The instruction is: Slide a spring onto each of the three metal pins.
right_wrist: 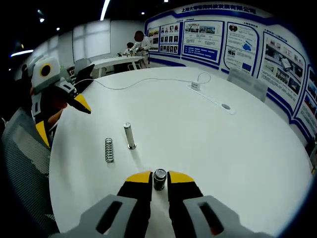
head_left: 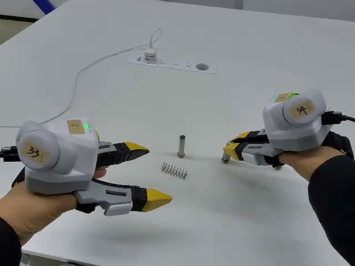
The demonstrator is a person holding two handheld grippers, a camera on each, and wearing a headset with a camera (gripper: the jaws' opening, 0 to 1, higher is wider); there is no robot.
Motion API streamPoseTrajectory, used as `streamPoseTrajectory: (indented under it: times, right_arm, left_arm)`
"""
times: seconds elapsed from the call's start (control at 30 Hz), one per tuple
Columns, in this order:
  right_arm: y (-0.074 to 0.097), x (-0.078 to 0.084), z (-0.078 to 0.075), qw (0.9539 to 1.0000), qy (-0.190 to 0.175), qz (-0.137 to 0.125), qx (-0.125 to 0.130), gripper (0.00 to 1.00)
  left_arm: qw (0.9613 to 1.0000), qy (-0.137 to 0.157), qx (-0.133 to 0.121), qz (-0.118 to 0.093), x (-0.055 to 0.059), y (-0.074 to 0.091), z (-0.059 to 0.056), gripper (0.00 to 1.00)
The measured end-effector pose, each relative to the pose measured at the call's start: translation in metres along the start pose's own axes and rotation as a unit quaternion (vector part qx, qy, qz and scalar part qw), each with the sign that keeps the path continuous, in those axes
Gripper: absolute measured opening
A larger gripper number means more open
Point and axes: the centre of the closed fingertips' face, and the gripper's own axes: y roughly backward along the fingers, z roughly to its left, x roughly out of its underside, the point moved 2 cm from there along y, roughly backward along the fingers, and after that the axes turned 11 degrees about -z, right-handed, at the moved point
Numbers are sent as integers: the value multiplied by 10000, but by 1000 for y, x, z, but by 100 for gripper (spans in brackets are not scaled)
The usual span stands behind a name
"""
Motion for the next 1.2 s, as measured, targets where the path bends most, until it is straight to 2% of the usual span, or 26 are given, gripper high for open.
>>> streamPoseTrajectory:
  times: [0.2, 0.4, 0.63, 0.73, 0.93, 1.2]
  right_arm:
    - [5, -3, -2, 10000, 65, -45, 36, 17]
    - [16, -18, 0, 9996, 189, -202, 90, 18]
    - [22, -41, 16, 9982, 404, -433, -40, 18]
    - [19, -45, 22, 9978, 457, -462, -103, 19]
    - [11, -44, 39, 9973, 513, -419, -313, 19]
    - [-5, -32, 59, 9962, 503, -255, -664, 19]
  left_arm:
    - [10000, -17, 11, -8, -1, -1, 0, 64]
    - [10000, -40, 17, 0, -2, 0, 0, 64]
    - [10000, -75, 46, 8, -3, -1, -1, 64]
    - [9999, -95, 52, 12, -4, -1, -1, 64]
    - [9999, -120, 31, 12, -5, 2, -1, 64]
    - [9999, -113, 18, 28, -3, 2, -2, 64]
